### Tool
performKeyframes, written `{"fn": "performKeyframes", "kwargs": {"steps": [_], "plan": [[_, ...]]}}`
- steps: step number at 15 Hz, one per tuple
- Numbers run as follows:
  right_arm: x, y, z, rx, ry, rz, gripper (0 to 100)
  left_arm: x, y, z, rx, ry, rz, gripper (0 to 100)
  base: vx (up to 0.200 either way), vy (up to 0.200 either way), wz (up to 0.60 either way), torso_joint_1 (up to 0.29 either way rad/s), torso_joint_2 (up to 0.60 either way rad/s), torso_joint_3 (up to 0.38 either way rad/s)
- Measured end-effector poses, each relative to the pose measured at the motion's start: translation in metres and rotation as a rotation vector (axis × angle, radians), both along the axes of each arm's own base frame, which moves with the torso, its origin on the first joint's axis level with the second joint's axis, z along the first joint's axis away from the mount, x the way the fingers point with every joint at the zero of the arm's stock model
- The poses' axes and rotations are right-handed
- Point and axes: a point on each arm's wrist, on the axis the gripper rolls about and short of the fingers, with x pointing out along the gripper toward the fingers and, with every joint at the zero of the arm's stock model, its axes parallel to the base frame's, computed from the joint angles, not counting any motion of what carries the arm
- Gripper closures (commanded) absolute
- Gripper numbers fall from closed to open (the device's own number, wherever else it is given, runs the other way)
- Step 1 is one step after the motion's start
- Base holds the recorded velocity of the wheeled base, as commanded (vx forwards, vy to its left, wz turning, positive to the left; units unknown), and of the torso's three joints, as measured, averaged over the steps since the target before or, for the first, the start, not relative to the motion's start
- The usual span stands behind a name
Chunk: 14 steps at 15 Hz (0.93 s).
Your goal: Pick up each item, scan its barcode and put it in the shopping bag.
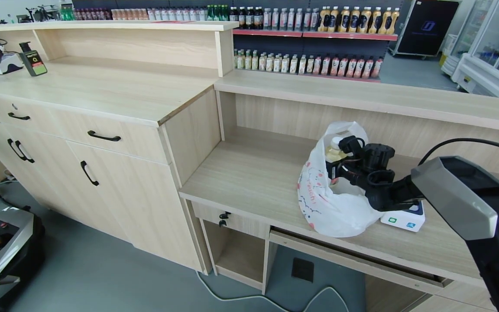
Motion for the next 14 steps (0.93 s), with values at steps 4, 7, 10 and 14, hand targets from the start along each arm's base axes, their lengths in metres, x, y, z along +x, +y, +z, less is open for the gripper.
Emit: {"fn": "performKeyframes", "kwargs": {"steps": [4,7,10,14], "plan": [[0.000,0.000,-0.004,-0.004,0.009,0.000,100,0.000,0.000,0.000,0.000,0.000,0.000,0,0.000,0.000,0.00,0.000,0.00,0.000],[0.000,0.000,-0.007,-0.006,0.026,0.002,0,0.000,0.000,0.000,0.000,0.000,-0.001,0,0.000,0.000,0.00,0.000,0.00,0.000],[-0.002,0.000,0.007,-0.011,-0.005,0.019,0,0.000,0.000,0.000,0.000,0.000,0.000,0,0.000,0.000,0.00,0.000,0.00,0.000],[-0.023,0.000,0.048,-0.017,-0.040,0.032,0,0.000,0.000,0.000,0.000,0.000,0.000,0,0.000,0.000,0.00,0.000,0.00,0.000]]}}
